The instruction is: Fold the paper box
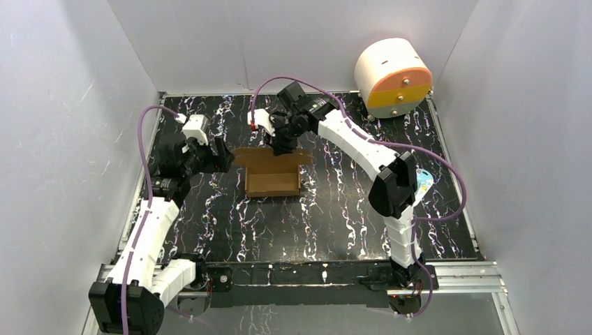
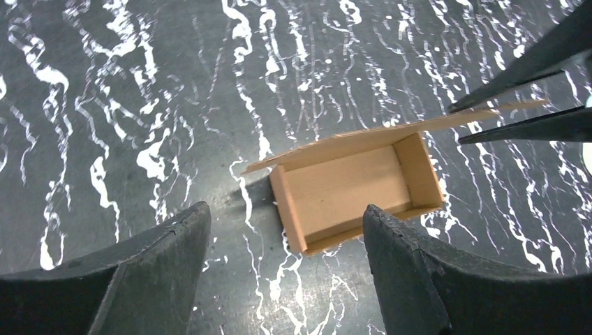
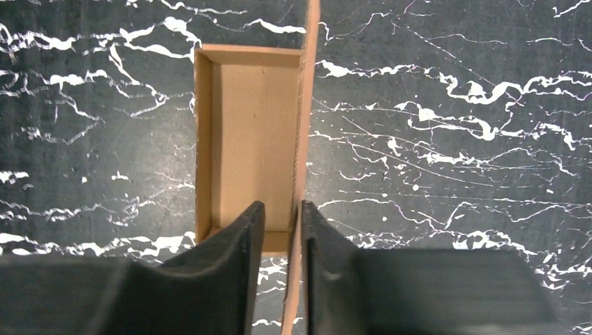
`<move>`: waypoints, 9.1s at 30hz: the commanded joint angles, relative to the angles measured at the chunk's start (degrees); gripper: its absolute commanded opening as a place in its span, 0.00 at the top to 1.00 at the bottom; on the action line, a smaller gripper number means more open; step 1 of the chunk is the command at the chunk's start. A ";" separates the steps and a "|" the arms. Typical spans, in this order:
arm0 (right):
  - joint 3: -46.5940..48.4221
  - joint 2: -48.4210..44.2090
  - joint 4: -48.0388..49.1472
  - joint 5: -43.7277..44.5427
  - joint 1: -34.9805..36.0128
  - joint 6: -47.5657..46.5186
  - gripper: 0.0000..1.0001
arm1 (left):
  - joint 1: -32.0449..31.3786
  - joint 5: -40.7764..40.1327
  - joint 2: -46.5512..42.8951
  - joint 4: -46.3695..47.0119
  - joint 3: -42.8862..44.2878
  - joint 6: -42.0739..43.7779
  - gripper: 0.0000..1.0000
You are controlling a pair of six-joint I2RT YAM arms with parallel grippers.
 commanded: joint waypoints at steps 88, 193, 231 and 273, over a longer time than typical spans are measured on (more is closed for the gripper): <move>-37.98 -21.79 36.86 56.78 7.62 65.45 0.90 | -20.89 -21.86 16.09 1.79 9.42 -15.43 0.84; -59.35 -26.24 58.80 21.12 -5.02 25.38 0.97 | -6.00 7.01 16.07 -0.65 7.67 27.14 0.51; -59.46 -29.13 61.15 32.62 -5.28 48.17 1.00 | -4.05 8.01 29.14 4.33 13.69 9.18 0.95; -64.78 -25.05 64.88 66.52 9.12 73.02 0.92 | -19.75 -18.13 20.10 20.10 -5.63 -22.87 0.92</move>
